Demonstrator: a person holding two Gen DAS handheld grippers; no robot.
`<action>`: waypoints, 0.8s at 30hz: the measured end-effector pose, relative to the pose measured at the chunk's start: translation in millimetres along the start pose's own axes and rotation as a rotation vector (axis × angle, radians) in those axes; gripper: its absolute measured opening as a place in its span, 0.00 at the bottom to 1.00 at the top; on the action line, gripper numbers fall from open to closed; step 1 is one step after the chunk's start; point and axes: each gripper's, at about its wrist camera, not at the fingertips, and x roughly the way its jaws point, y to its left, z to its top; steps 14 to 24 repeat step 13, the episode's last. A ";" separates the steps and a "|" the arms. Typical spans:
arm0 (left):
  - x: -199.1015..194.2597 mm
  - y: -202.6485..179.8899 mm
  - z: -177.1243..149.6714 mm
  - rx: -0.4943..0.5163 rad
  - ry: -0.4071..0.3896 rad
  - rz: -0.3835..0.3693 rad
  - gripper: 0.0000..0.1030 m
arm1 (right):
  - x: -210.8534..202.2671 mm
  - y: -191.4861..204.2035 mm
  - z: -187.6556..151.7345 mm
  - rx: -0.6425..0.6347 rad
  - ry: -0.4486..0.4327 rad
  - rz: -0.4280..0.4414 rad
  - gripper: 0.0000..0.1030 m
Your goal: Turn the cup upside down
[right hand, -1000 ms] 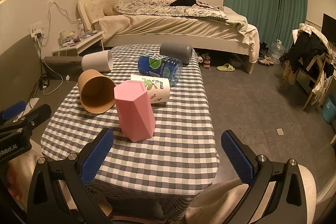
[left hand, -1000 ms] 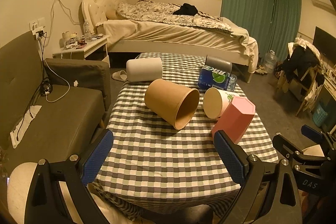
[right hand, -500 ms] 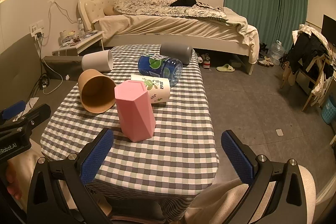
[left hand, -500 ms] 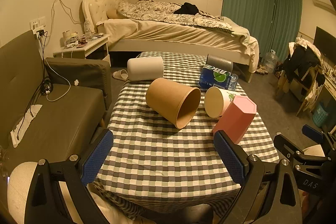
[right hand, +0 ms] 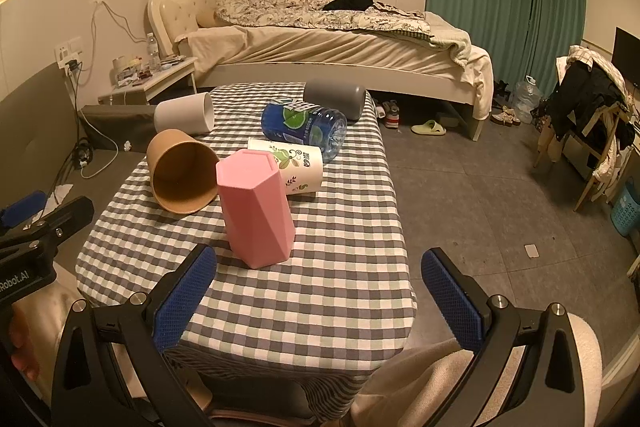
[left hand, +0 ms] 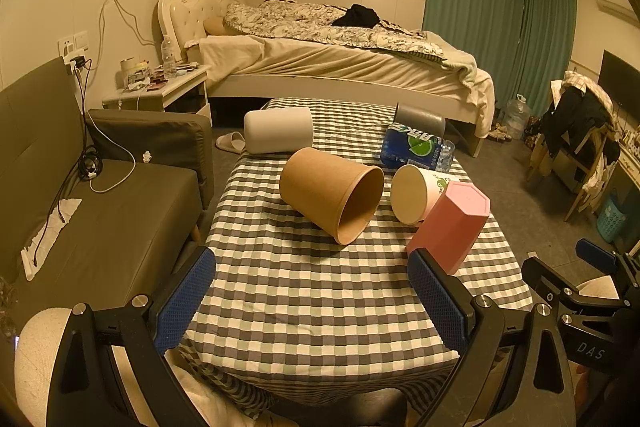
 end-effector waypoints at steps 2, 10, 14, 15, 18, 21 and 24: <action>0.2 0.3 0.2 0.000 0.001 0.000 0.97 | 0.2 0.1 0.1 0.000 0.000 0.000 1.00; -0.1 0.6 -1.0 0.004 -0.005 -0.006 0.98 | 1.2 -0.4 -1.5 -0.004 0.006 -0.007 1.00; -0.4 2.9 -2.5 0.004 -0.007 -0.007 0.98 | 1.2 -1.7 -2.0 -0.002 0.005 -0.008 1.00; -0.4 2.9 -2.5 0.004 -0.007 -0.007 0.98 | 1.2 -1.7 -2.0 -0.002 0.005 -0.008 1.00; -0.4 2.9 -2.5 0.004 -0.007 -0.007 0.98 | 1.2 -1.7 -2.0 -0.002 0.005 -0.008 1.00; -0.4 2.9 -2.5 0.004 -0.007 -0.007 0.98 | 1.2 -1.7 -2.0 -0.002 0.005 -0.008 1.00; -0.4 2.9 -2.5 0.004 -0.007 -0.007 0.98 | 1.2 -1.7 -2.0 -0.002 0.005 -0.008 1.00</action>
